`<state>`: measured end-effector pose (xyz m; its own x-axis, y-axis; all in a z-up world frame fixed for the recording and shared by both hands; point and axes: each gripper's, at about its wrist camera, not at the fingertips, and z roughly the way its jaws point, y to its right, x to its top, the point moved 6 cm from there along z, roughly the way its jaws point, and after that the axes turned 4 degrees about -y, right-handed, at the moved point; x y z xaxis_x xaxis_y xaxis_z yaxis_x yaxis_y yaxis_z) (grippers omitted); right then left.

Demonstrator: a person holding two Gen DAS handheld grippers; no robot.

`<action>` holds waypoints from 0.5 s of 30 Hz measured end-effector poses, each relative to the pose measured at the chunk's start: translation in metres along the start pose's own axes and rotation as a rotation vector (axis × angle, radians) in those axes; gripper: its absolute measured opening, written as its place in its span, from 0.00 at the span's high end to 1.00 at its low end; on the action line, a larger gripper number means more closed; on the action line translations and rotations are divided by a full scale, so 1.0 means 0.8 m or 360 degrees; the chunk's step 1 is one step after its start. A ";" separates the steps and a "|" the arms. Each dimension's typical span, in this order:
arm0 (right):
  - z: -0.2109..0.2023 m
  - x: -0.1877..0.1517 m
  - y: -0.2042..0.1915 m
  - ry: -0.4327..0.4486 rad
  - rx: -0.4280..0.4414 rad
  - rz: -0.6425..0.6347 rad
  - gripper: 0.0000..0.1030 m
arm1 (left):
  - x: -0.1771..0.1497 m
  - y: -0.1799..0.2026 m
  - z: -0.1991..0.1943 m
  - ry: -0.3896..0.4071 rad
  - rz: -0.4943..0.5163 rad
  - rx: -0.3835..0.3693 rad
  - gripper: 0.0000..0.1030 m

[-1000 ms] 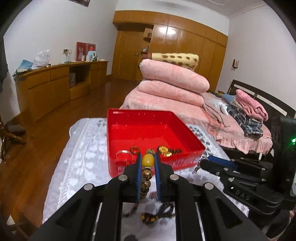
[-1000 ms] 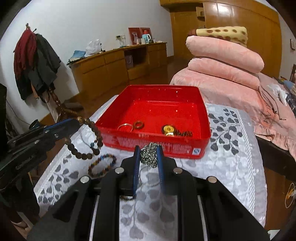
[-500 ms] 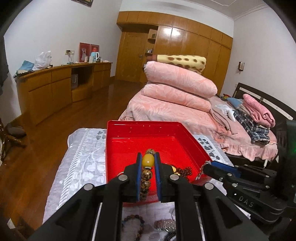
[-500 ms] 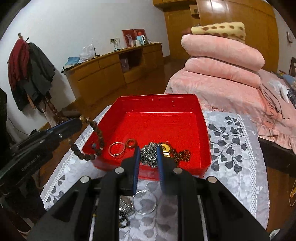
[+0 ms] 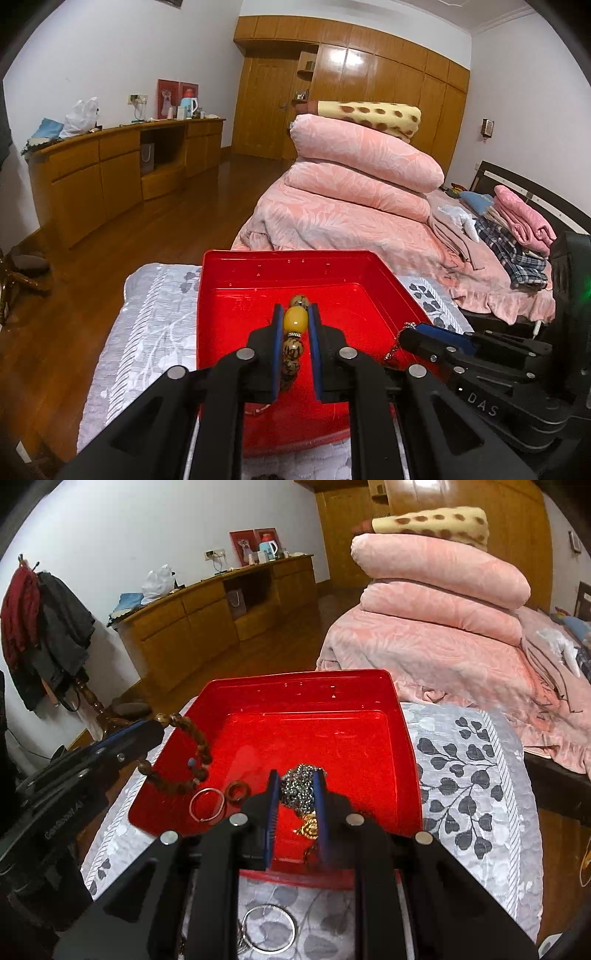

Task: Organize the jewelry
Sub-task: 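Carry bracelet with left tool into the red tin while right tool drops the chain there, then withdraw both open tools from the red tin back over the jewelry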

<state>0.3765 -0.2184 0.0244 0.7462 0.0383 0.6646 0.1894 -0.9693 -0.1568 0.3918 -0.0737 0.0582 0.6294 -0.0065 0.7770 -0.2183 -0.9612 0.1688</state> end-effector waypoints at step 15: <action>-0.023 -0.016 0.016 0.0082 -0.0133 0.0016 0.39 | -0.015 -0.034 -0.026 -0.0009 -0.0053 0.0055 0.32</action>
<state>0.3573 -0.2356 0.0272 0.7135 0.0182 0.7004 0.1268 -0.9865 -0.1035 0.3749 -0.0414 0.0568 0.6400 0.0241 0.7680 -0.1713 -0.9699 0.1732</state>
